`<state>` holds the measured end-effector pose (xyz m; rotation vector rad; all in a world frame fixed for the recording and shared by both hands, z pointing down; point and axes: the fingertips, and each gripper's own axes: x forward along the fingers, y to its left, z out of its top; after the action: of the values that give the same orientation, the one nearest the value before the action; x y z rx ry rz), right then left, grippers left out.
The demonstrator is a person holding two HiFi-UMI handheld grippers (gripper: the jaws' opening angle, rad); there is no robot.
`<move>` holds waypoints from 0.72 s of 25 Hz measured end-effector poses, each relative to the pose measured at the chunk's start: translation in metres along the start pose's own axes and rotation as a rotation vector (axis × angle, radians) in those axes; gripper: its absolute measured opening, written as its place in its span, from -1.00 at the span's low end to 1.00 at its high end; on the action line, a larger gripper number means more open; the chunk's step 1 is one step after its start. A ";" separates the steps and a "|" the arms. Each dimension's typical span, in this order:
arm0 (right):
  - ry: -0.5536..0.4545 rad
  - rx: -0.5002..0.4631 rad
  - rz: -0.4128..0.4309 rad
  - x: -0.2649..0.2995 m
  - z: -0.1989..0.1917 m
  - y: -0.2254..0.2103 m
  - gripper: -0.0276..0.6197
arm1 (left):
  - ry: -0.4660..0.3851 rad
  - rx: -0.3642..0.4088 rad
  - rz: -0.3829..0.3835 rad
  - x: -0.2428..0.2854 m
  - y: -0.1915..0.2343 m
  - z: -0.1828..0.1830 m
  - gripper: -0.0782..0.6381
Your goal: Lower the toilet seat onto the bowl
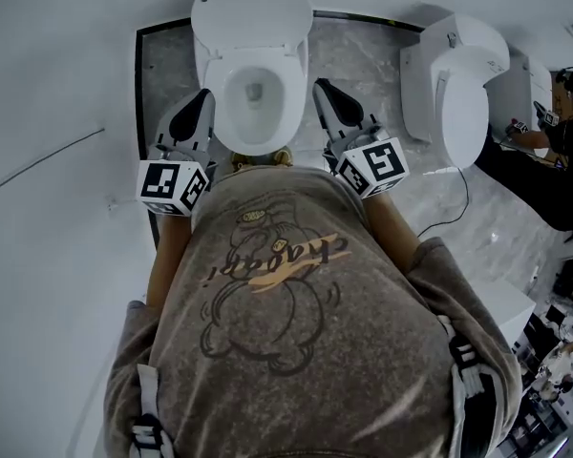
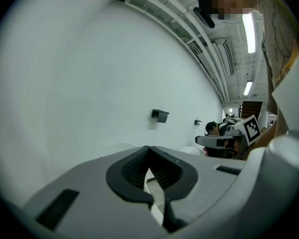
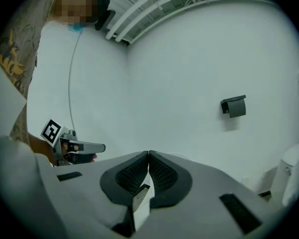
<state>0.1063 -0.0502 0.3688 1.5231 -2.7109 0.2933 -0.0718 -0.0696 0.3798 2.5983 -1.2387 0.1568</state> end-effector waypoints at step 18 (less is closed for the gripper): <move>0.034 0.004 0.011 0.017 -0.019 0.010 -0.83 | 0.011 -0.020 0.023 -0.002 0.012 -0.008 -0.76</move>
<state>0.0876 -0.0563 0.3879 1.4909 -2.6951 0.3219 -0.0819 -0.0732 0.3897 2.5643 -1.2601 0.1617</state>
